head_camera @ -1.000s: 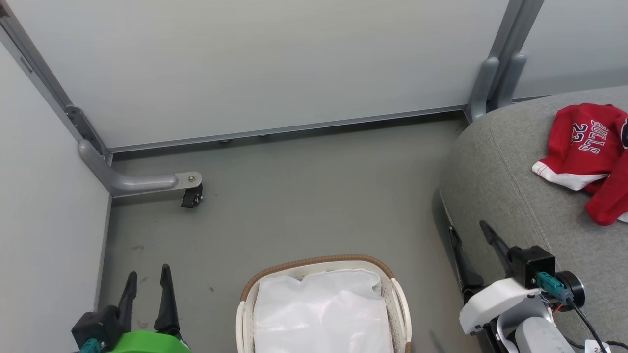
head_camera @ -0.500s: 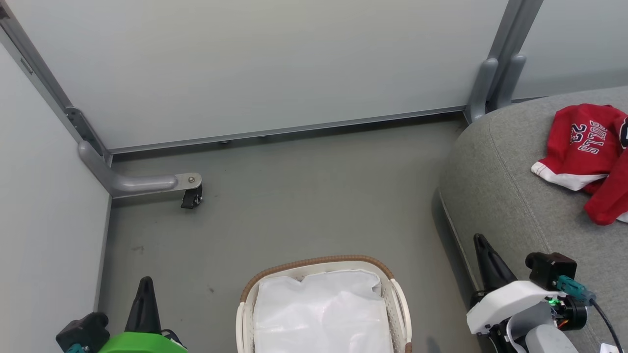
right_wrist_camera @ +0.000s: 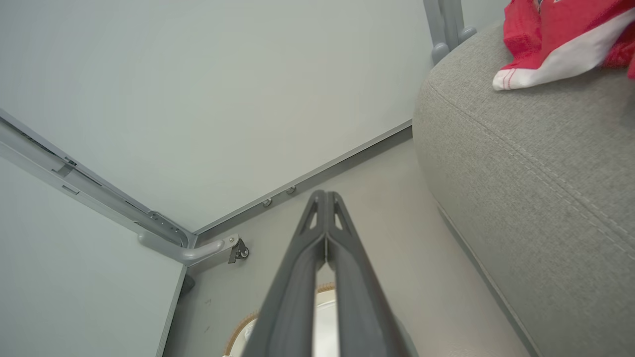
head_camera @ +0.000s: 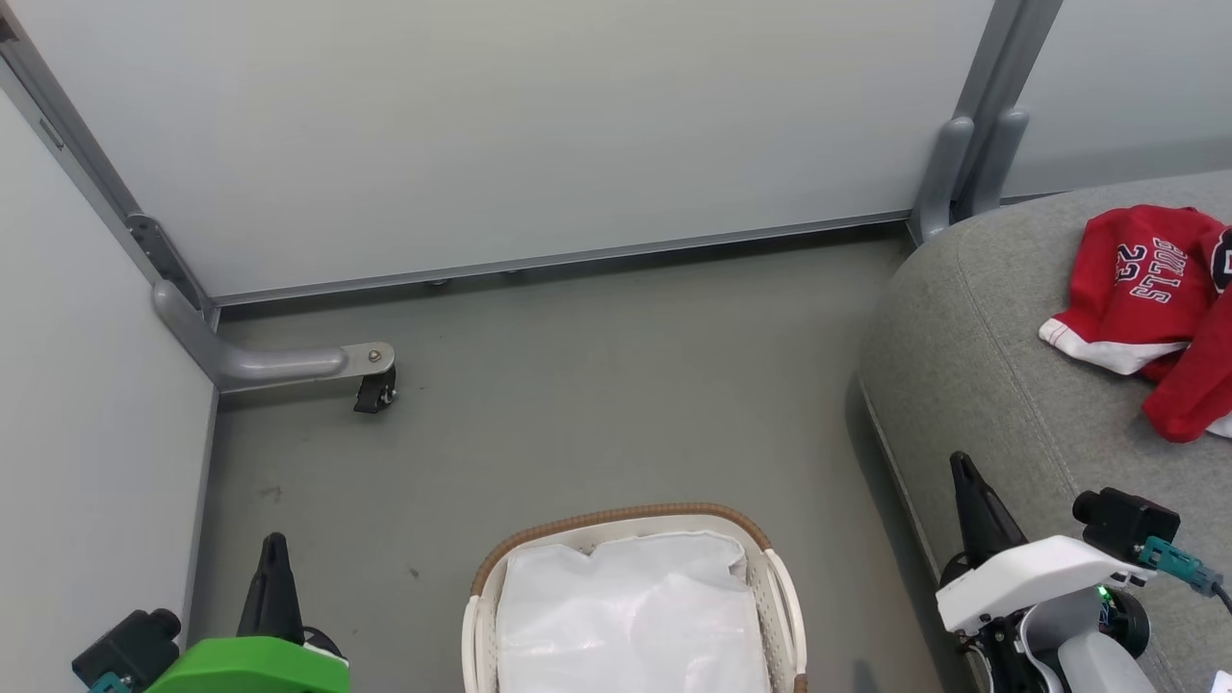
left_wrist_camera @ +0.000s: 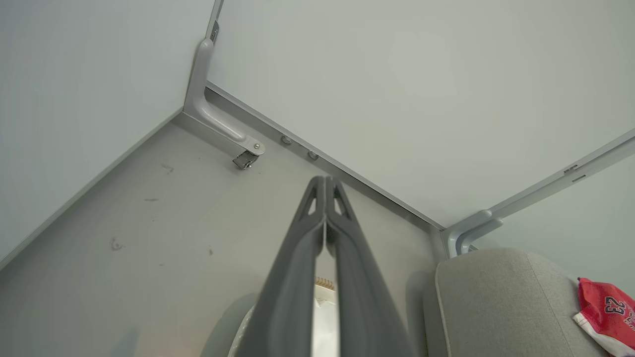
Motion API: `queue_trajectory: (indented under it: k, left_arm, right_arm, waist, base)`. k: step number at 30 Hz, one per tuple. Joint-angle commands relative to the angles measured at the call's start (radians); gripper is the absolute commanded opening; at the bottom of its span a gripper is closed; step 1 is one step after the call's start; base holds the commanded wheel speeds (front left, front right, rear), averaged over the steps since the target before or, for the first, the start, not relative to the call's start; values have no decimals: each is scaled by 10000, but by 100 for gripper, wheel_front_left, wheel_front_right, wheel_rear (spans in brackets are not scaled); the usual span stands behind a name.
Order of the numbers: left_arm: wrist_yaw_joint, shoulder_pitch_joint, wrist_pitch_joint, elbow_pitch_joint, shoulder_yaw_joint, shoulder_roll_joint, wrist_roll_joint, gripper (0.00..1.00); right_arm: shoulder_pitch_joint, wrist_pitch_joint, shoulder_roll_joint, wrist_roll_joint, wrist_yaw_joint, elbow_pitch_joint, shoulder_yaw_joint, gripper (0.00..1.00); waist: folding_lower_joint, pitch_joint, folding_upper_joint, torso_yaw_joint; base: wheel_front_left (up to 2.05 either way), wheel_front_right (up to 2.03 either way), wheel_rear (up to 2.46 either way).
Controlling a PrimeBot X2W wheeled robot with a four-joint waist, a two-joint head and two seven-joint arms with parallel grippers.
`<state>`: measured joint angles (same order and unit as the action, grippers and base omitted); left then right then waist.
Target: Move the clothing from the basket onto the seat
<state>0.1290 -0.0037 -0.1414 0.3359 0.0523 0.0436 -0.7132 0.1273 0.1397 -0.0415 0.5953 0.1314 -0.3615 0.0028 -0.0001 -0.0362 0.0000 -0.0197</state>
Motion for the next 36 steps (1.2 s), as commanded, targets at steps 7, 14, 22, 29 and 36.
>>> queue_trajectory:
  k: [7, 14, 22, 29, 36]
  left_arm:
    - [10, -393, 303, -238, 104, 49, -1151, 0]
    - [12, -475, 553, -320, 165, 54, -2028, 0]
    - [13, -562, 813, -398, 231, 60, -2920, 0]
    - [15, -638, 1025, -462, 283, 65, -3645, 0]
    - [17, -700, 1230, -531, 327, 69, -4355, 0]
  right_arm:
    - [5, -299, -57, 1295, -4, 293, -181, 0]
    - [-15, -550, -64, 2279, -4, 394, -294, 0]
    - [-39, -807, -71, 3303, -5, 503, -413, 0]
    - [-54, -1019, -76, 4120, -5, 588, -501, 0]
    - [-75, -1228, -81, 4913, -6, 668, -593, 0]
  waist:
    - [1, 24, 0, 14]
    - [1, 48, 0, 28]
    - [1, 74, 0, 44]
    - [1, 97, 0, 58]
    - [1, 121, 0, 72]
  base:
    - [0, 0, 0]
    - [0, 0, 0]
    - [0, 0, 0]
    - [0, 0, 0]
    - [0, 0, 0]
